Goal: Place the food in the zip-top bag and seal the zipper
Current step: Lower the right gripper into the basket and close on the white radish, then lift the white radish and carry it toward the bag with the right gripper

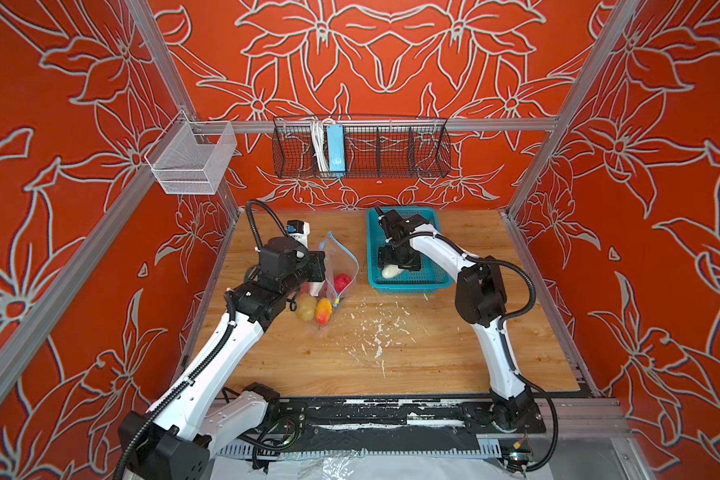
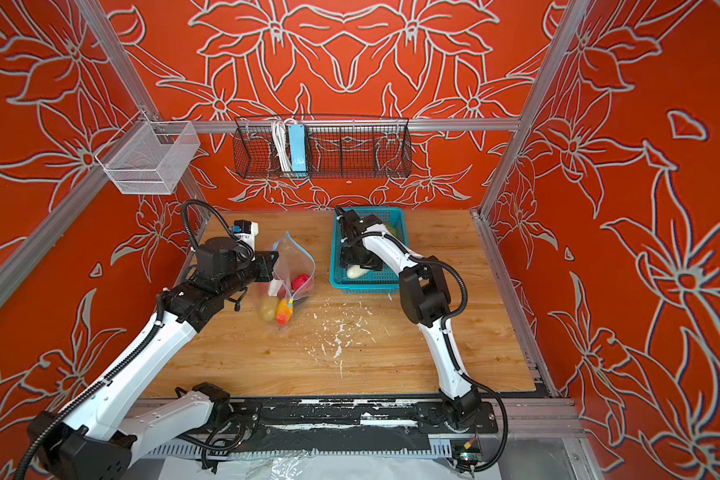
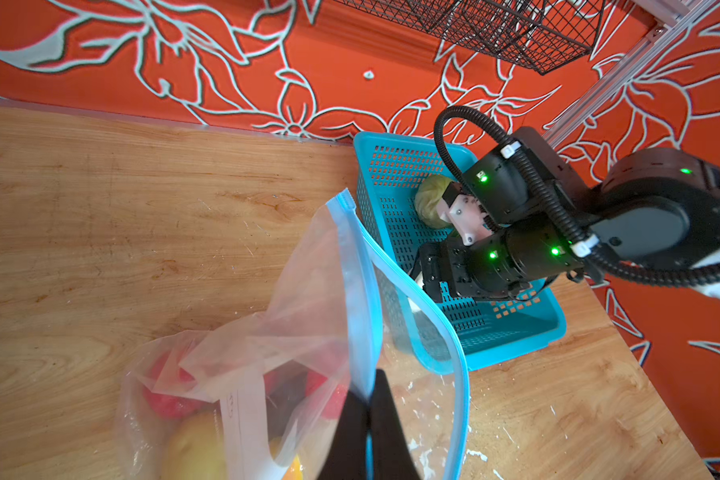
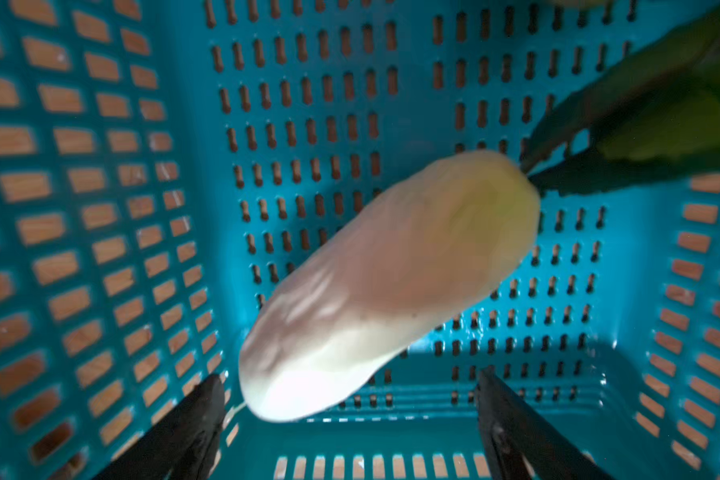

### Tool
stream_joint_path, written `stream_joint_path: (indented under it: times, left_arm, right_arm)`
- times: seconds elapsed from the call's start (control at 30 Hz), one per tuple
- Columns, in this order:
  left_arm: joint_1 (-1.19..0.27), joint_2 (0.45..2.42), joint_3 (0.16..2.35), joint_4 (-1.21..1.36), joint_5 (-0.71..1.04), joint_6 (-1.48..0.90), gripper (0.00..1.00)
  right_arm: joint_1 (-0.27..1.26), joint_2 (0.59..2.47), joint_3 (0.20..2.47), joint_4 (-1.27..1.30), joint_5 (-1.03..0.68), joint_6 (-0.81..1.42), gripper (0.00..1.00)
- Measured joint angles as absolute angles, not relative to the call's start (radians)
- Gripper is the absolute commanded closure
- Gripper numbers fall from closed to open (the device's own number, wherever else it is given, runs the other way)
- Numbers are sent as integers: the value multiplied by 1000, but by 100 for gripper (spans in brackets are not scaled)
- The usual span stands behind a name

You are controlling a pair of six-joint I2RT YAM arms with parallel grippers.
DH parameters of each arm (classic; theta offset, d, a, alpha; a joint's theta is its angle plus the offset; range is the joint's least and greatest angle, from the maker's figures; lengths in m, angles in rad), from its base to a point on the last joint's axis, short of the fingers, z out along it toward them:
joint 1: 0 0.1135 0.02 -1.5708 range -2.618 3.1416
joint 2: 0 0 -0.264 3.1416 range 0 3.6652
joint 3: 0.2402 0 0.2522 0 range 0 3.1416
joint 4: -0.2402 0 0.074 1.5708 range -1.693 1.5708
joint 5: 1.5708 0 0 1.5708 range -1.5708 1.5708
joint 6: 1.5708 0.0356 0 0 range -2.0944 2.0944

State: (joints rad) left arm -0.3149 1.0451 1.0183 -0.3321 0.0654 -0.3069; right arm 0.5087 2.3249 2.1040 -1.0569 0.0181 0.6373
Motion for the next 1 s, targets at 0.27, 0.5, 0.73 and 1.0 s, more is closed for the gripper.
stream_joint_path:
  times: [0.27,0.5,0.73,1.0]
  left_arm:
    - [-315,1044,1018,-332,65,-307,100]
    - [-315,1044,1018,-333,64,-307,100]
    - [-315,1044,1018,-333,62,-307,100]
    - [-315,1044,1018,-333,60,-307,100]
  right_arm:
    - [479,2401,2194,-1070,18,633,17]
    - [476,2403,2198,-1082,18,619,33]
    - [476,2389,2165,-1065,18,581,51]
    - [476,2304,2122,-1053,46,440,54]
